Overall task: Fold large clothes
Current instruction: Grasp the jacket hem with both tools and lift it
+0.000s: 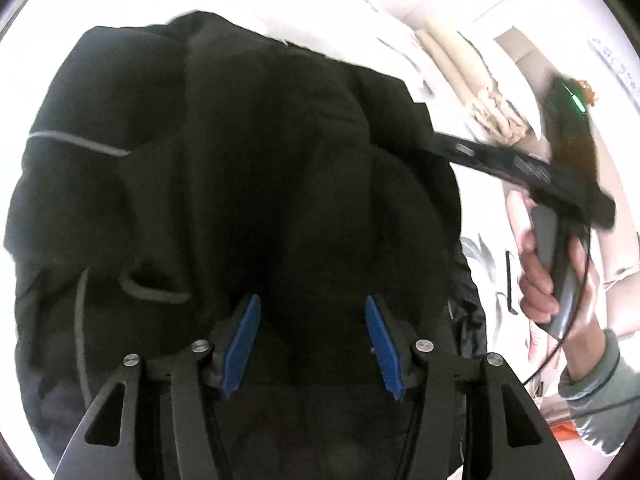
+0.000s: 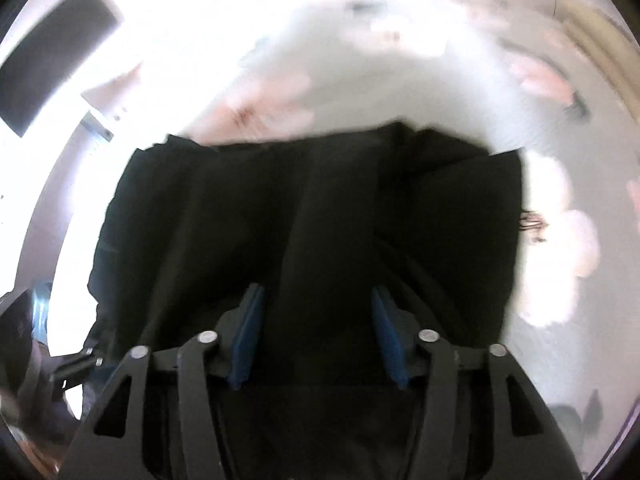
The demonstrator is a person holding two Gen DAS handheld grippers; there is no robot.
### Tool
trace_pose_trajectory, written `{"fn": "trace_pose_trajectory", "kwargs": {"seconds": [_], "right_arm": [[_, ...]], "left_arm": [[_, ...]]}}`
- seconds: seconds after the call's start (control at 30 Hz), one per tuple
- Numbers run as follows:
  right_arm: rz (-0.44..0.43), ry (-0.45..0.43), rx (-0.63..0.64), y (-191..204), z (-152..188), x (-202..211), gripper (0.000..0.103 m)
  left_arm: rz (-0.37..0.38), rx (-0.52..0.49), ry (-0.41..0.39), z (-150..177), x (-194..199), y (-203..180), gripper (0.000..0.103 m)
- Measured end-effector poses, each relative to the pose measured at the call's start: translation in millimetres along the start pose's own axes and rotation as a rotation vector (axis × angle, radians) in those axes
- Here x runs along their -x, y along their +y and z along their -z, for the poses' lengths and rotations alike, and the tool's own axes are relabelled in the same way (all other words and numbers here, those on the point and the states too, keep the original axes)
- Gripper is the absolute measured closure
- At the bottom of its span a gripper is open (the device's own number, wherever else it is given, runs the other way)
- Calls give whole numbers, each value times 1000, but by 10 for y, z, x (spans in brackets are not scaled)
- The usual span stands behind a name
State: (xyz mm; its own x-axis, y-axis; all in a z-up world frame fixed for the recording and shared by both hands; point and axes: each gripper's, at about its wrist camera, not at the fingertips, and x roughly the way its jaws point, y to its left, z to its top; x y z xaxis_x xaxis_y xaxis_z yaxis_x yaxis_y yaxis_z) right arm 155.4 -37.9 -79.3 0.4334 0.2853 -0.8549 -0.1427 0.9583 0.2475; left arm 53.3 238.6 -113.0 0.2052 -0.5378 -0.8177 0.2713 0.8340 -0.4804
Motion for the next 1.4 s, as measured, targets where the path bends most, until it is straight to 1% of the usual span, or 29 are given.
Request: {"fn": "trace_pose_trajectory", "kwargs": {"seconds": [0.03,0.07,0.13,0.23,0.27,0.3,0.33,0.4,0.47,0.5,0.57,0.6,0.7,0.8,0.87,0.97,1.07,1.13,1.17,1.23,1.3,1.4], "right_arm": [[4,-22,-1,30,110,163,35],[9,-34,-12,9,238,303,35],[18,-19,-44,-66,564,522,35],[45,32,-100,-130,1067,683,35],[58,59,-128,-161,1306,741,35],[66,74,-145,-162,1443,778,35],[76,100,-176,-184,1673,821,35],[96,142,-228,-249,1977,801,35],[109,165,-278,-275,2225,817,35],[115,171,-321,-280,2430,880,35],[127,168,-392,-303,2687,989,35],[134,165,-432,-323,2804,1049,35],[145,139,-533,-402,3144,1251,35],[160,121,-590,-497,3368,1437,34],[160,121,-613,-544,3441,1477,32],[166,156,-630,-605,3607,1441,30],[189,187,-600,-594,3659,1363,30],[214,211,-560,-585,3686,1278,30],[229,221,-540,-599,3705,1223,30],[244,235,-535,-636,3749,1130,30],[224,239,-560,-700,3792,1068,30],[163,238,-616,-792,3870,996,30]], "left_arm": [[-15,7,-6,62,102,16,47],[-32,14,-12,128,202,38,47],[-58,28,-15,277,362,80,47],[-103,50,-6,487,613,287,47],[-120,55,0,589,695,351,47],[-138,58,7,678,763,406,47],[-151,62,12,746,808,456,47],[-162,75,25,915,874,555,47],[-184,98,46,1145,1002,691,47],[-194,100,50,1202,1028,707,47],[-217,100,50,1420,1185,803,47],[-221,102,52,1468,1210,831,46],[-247,137,74,1724,1350,1019,46],[-229,205,102,1966,1421,1230,46],[-184,261,114,2129,1451,1359,46],[-142,315,124,2280,1477,1455,46],[-94,357,145,2405,1429,1563,45],[-91,363,156,2463,1360,1614,45],[-104,361,158,2489,1320,1633,45],[-112,349,149,2518,1272,1635,45],[-101,353,147,2525,1222,1636,45],[-86,371,154,2511,1146,1616,43]]}}
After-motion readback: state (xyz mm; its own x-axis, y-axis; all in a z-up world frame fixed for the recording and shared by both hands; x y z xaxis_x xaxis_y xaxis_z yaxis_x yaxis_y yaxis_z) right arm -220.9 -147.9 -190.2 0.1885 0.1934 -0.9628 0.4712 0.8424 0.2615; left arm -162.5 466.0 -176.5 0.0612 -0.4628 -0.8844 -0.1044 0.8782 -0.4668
